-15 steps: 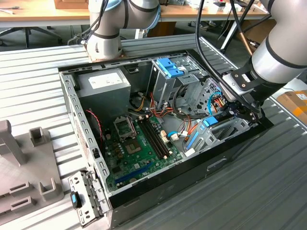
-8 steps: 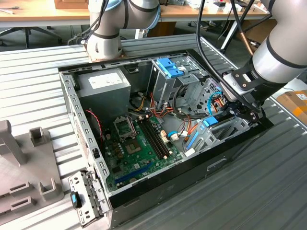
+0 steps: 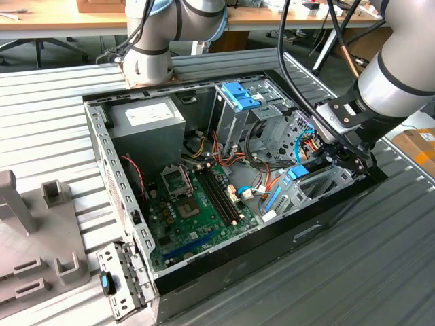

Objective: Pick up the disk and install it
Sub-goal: 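Insert the first disk wire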

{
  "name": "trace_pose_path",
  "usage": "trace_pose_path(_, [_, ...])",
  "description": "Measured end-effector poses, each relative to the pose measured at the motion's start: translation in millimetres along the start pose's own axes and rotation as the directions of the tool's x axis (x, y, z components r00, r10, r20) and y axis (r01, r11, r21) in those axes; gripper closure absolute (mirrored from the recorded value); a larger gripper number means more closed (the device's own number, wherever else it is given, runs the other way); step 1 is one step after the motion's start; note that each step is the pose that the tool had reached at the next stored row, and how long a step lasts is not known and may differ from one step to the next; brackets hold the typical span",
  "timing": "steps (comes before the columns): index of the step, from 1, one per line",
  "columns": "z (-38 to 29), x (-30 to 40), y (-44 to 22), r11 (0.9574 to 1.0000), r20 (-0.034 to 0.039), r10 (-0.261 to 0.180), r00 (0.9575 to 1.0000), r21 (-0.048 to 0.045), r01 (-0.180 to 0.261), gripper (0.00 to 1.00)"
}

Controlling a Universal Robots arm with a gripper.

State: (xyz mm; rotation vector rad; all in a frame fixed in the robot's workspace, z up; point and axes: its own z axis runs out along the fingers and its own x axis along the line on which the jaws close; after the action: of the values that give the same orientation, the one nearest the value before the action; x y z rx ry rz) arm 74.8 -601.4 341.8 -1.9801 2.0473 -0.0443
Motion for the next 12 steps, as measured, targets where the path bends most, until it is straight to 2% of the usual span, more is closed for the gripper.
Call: trace_pose_path(12, [2.8, 0.6, 0.7, 1.0000, -0.0001, 0.000, 1.0000, 0.0000, 0.000, 0.84])
